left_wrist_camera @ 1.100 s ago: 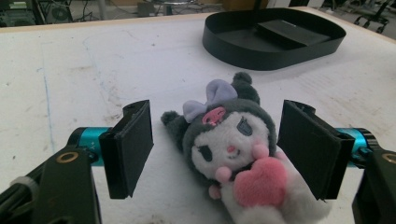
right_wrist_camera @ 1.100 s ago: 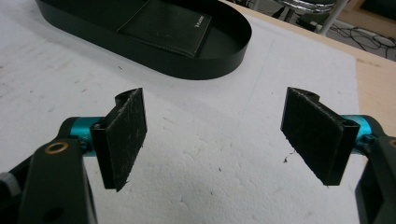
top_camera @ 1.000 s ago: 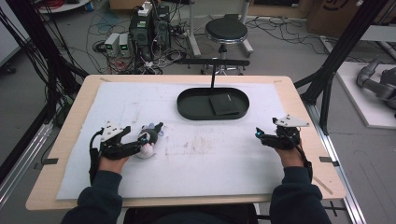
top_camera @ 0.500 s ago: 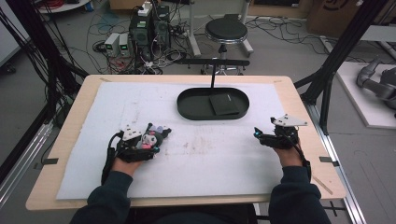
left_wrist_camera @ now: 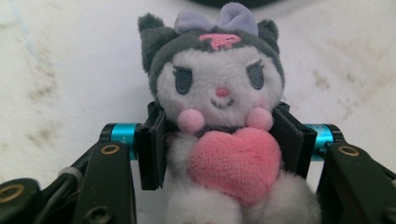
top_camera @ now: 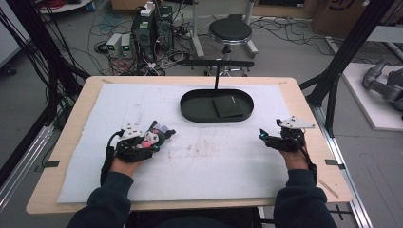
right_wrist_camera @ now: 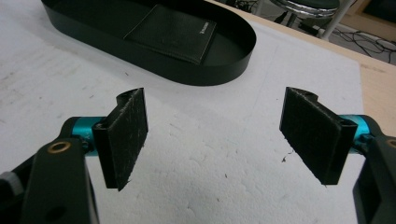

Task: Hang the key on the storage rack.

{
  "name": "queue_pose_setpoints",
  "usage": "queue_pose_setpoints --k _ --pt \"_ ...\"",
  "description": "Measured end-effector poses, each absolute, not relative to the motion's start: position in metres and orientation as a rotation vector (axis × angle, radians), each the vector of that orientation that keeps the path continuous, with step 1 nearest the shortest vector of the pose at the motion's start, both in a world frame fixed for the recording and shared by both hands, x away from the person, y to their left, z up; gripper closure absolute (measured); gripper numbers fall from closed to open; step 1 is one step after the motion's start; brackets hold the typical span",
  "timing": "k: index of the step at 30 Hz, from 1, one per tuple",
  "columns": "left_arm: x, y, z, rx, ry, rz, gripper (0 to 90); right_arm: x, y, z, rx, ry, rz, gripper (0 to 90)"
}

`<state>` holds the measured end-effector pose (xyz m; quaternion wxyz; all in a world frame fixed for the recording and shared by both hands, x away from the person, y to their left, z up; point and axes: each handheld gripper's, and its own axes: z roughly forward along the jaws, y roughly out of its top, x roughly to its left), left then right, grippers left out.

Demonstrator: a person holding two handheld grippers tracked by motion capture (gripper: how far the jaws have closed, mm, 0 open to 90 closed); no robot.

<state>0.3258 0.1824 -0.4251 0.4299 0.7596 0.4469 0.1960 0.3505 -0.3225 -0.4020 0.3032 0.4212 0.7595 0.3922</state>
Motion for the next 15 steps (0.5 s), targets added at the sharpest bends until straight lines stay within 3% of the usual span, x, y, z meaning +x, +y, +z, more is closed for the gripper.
queue_pose_setpoints --k 6,15 --pt "0.343 0.189 -0.404 1.807 1.111 0.449 45.2 0.352 -0.324 -0.402 1.120 2.017 1.050 24.0" --pt "0.387 0.161 -0.338 1.780 0.989 0.446 45.1 0.357 -0.326 -0.404 1.120 2.012 1.069 24.0"
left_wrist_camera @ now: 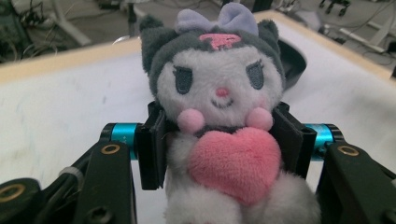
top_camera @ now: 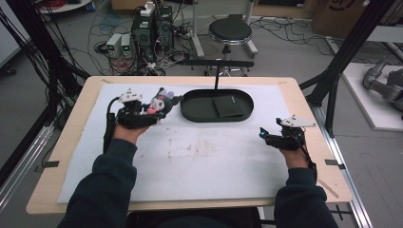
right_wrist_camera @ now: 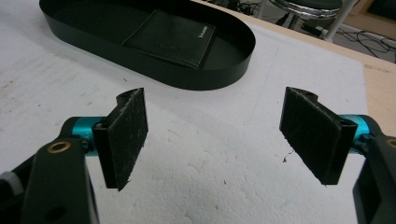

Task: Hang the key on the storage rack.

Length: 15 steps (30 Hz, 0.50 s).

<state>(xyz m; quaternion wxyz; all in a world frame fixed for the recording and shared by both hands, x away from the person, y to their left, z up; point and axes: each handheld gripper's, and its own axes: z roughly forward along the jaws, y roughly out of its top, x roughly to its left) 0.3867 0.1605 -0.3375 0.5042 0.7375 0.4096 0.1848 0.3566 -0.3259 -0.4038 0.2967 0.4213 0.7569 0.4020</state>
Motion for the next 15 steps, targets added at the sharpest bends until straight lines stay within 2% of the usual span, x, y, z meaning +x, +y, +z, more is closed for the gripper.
queue_pose_setpoints --k 8,15 --pt "0.430 0.129 -0.302 1.774 0.920 0.440 45.1 0.357 -0.326 -0.404 1.118 2.012 1.091 23.9" --pt "0.457 0.109 -0.289 1.795 0.972 0.434 45.1 0.357 -0.328 -0.403 1.126 2.006 1.100 23.9"
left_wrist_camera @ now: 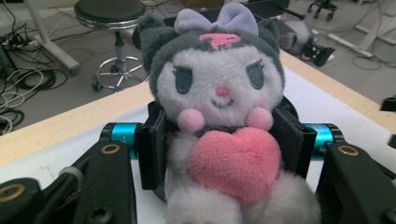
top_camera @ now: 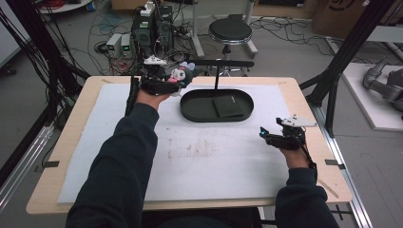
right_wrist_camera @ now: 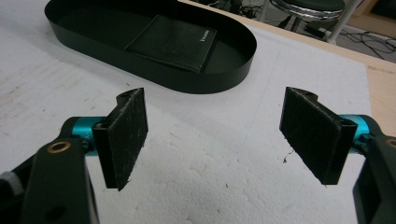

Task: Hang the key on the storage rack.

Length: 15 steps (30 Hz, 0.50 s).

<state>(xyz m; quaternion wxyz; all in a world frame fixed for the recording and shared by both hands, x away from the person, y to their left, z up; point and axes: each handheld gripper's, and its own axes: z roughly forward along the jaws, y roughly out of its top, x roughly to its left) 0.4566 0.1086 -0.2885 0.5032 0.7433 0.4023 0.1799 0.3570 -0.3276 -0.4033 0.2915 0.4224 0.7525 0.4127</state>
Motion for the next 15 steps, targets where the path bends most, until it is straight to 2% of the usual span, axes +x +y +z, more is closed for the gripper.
queue_pose_setpoints --k 15 --pt "0.485 0.098 -0.284 1.696 1.046 0.427 45.1 0.357 -0.328 -0.403 1.117 2.007 1.111 23.9"
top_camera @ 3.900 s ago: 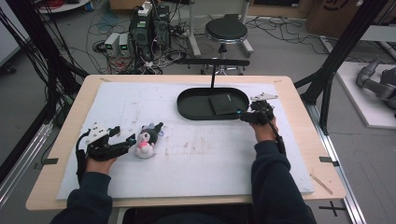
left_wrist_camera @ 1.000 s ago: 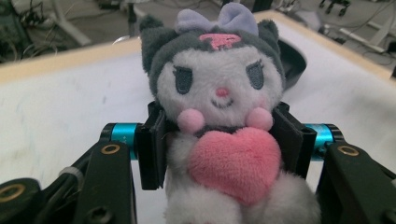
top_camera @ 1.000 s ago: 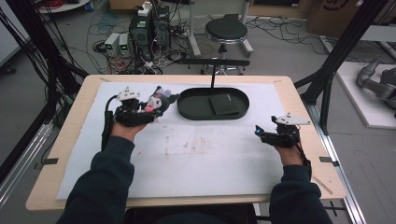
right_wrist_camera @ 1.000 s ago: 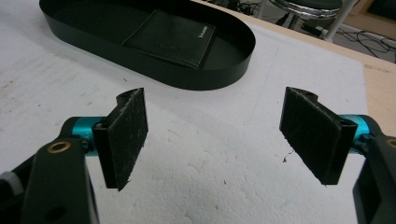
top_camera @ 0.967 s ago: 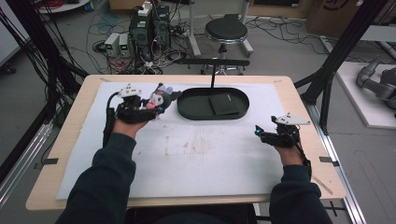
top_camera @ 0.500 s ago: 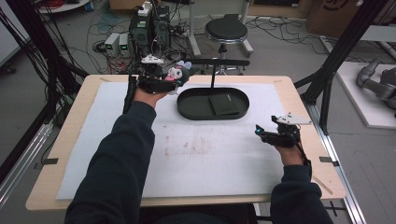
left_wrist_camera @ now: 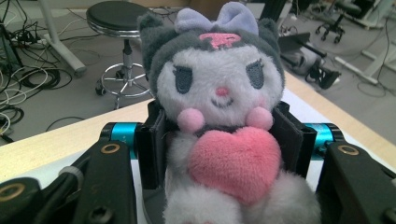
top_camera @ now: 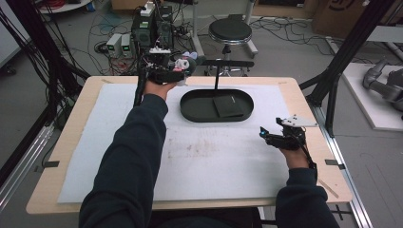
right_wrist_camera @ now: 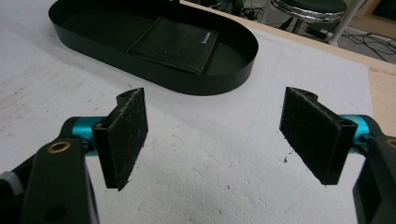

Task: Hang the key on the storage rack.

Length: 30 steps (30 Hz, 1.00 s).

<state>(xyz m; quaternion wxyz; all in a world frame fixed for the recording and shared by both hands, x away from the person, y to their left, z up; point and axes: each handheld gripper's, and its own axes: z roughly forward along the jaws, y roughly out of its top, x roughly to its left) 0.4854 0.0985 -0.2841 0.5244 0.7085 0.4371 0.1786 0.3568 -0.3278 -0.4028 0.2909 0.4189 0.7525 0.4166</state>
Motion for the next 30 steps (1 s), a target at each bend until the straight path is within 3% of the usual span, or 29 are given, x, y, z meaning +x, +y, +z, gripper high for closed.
queue_pose_setpoints --k 10,19,26,30 --pt "0.492 0.107 -0.293 1.660 1.130 0.487 44.9 0.356 -0.327 -0.403 1.119 2.010 1.111 23.9" --pt "0.484 0.121 -0.331 1.699 1.165 0.490 44.5 0.356 -0.327 -0.404 1.120 2.021 1.113 24.0" --pt "0.488 0.103 -0.345 1.830 1.143 0.546 44.5 0.357 -0.324 -0.405 1.115 2.033 1.102 24.3" --pt "0.494 0.095 -0.352 1.821 1.185 0.569 43.1 0.357 -0.325 -0.405 1.117 2.032 1.105 24.3"
